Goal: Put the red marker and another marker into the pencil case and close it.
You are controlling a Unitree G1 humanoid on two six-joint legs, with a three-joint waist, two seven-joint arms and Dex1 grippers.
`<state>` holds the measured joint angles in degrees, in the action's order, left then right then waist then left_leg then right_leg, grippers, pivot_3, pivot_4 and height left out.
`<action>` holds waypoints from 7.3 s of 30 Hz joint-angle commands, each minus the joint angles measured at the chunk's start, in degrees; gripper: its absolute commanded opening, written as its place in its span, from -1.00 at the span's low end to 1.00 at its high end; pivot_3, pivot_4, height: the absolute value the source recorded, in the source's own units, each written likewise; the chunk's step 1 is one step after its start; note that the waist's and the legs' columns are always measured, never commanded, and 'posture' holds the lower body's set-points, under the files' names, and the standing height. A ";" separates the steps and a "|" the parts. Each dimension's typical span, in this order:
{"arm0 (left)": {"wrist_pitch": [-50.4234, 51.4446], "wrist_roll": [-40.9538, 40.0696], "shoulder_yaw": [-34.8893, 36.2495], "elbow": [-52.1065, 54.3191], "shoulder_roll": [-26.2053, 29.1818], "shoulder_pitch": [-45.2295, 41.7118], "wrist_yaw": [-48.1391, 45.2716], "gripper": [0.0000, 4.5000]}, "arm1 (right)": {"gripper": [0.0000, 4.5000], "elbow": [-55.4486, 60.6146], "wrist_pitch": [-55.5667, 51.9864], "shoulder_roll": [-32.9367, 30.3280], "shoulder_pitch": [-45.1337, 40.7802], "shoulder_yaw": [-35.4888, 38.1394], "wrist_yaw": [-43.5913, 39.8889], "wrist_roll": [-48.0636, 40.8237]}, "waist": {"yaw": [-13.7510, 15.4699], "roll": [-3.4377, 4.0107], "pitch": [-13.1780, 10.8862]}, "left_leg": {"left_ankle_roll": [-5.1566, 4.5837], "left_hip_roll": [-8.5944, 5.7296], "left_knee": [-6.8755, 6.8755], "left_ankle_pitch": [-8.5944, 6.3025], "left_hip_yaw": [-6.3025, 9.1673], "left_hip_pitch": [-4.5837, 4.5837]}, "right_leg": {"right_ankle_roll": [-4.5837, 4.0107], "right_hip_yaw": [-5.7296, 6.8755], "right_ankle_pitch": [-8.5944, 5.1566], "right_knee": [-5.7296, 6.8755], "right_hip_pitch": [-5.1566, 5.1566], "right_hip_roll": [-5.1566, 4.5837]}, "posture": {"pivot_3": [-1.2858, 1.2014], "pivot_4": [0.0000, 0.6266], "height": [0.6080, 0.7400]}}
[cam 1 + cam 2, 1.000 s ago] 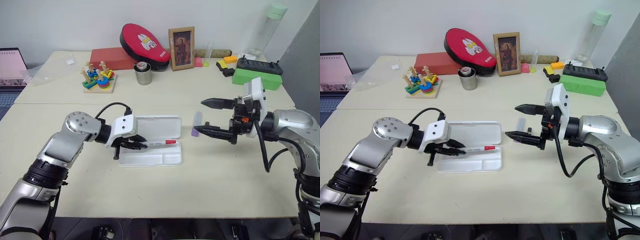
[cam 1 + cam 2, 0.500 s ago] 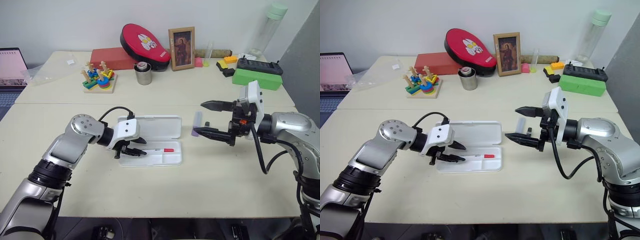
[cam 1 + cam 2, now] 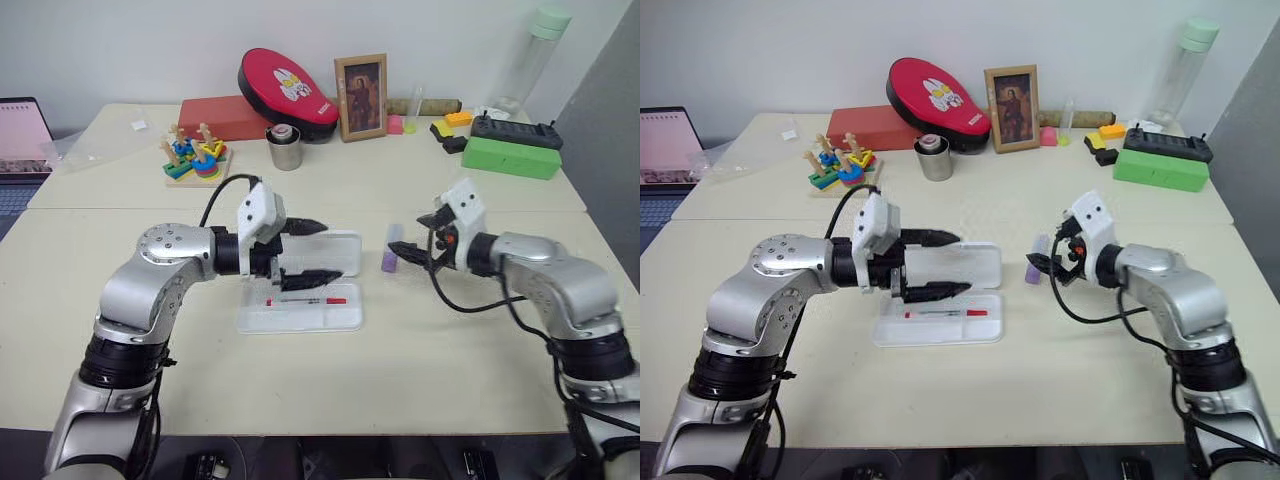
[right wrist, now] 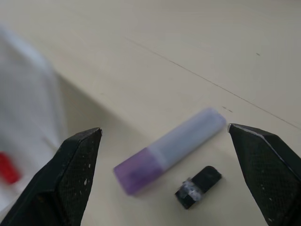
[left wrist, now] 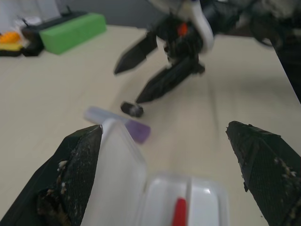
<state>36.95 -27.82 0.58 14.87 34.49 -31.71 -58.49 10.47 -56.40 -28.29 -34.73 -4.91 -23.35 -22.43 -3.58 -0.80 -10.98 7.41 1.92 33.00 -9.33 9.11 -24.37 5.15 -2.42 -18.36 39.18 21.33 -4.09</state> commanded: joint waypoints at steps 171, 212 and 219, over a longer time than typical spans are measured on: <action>0.79 -12.75 5.99 12.65 2.22 7.91 17.28 1.00 | -0.86 -15.03 5.88 2.23 -7.31 -3.13 -8.30 13.56 | -0.99 -0.12 0.07 | -0.01 0.03 -0.08 -0.02 -0.04 0.01 | -0.02 -0.02 0.03 -0.09 -0.01 0.01 | 0.03 -0.52 1.00; 0.04 -12.13 6.53 15.36 13.91 17.58 5.08 1.00 | -0.20 0.04 18.14 -0.07 -0.92 -22.37 -33.66 10.52 | -0.17 -0.12 0.07 | -0.02 0.03 -0.09 -0.02 -0.03 0.04 | 0.01 -0.02 0.03 -0.12 -0.01 0.01 | 0.03 -0.52 1.00; -0.06 -11.85 6.23 15.31 13.91 17.52 5.50 1.00 | 0.49 1.44 17.34 1.11 -1.46 -19.32 -34.33 7.53 | -0.04 -0.11 0.06 | -0.02 0.03 -0.09 -0.02 -0.02 0.04 | 0.01 -0.02 0.03 -0.11 -0.01 0.01 | 0.03 -0.52 1.00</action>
<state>37.26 -39.21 5.98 28.87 48.51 -13.86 -53.13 9.03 -38.90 -27.60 -34.96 -26.94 -56.89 -12.78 -3.62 -0.91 -10.92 7.39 1.94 32.91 -9.35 9.09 -24.33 5.16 -2.44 -18.33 39.06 21.32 -4.08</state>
